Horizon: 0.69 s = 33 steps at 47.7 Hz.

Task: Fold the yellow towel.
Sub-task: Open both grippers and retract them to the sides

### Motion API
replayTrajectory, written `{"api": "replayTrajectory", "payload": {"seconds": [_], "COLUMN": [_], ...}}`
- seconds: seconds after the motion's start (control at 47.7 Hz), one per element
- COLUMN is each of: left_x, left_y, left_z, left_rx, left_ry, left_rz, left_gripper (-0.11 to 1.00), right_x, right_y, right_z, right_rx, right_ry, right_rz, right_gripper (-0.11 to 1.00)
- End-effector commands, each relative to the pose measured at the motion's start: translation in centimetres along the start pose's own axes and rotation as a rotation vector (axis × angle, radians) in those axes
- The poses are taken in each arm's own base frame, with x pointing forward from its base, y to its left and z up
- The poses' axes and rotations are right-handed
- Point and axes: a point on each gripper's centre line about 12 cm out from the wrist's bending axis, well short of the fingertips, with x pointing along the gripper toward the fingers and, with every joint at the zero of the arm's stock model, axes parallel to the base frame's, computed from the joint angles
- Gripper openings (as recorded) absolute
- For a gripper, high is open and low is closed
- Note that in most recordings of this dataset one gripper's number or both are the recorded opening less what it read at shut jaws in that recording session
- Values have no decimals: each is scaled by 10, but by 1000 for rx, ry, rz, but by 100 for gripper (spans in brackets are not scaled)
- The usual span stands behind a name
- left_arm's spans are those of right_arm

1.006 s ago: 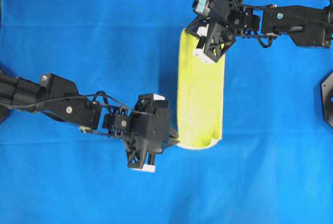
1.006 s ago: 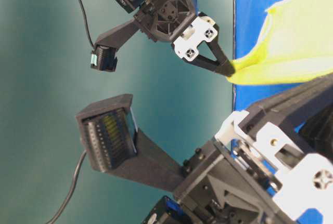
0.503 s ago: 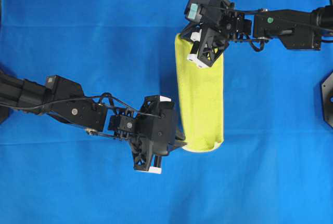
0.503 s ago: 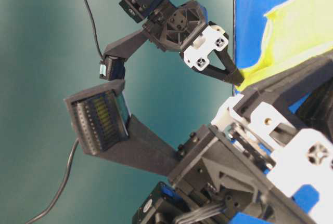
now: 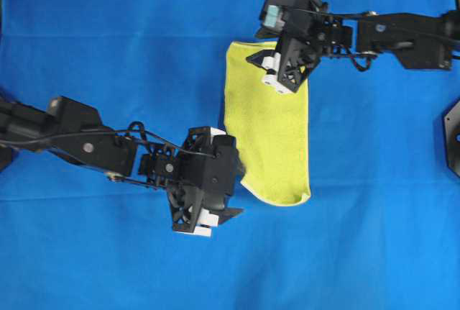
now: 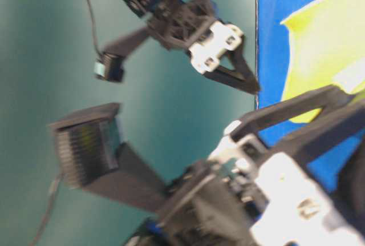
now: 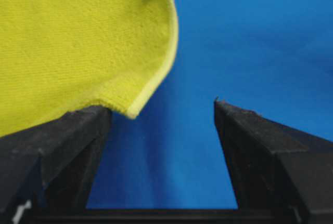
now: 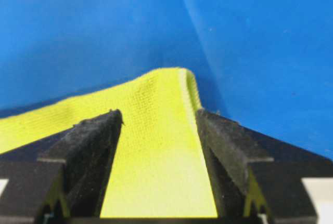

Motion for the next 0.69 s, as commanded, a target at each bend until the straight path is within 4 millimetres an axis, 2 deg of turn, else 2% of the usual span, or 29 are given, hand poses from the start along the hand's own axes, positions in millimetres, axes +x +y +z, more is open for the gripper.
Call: {"api": "replayTrajectory", "payload": {"seconds": [0.0, 0.168, 0.335, 0.503, 0.671], "left_x": [-21, -49, -78, -102, -129], "left_y": [-3, -4, 0, 18, 37], "left_z": [22, 33, 36, 26, 6], "left_rx": [2, 9, 16, -7, -30], "left_ry": [-38, -35, -77, -164, -282], "left_rz": [-6, -10, -1, 38, 93], "left_gripper": [74, 74, 73, 73, 73], "right_x": [-27, -68, -107, -143, -166], "right_y": [6, 14, 15, 15, 15], "right_z": [19, 21, 10, -10, -34], "right_rx": [-25, -40, -31, -6, 24], "right_ry": [-66, -92, -142, -211, -288], "right_rz": [7, 7, 17, 36, 71], "right_gripper": [62, 62, 62, 62, 62]}}
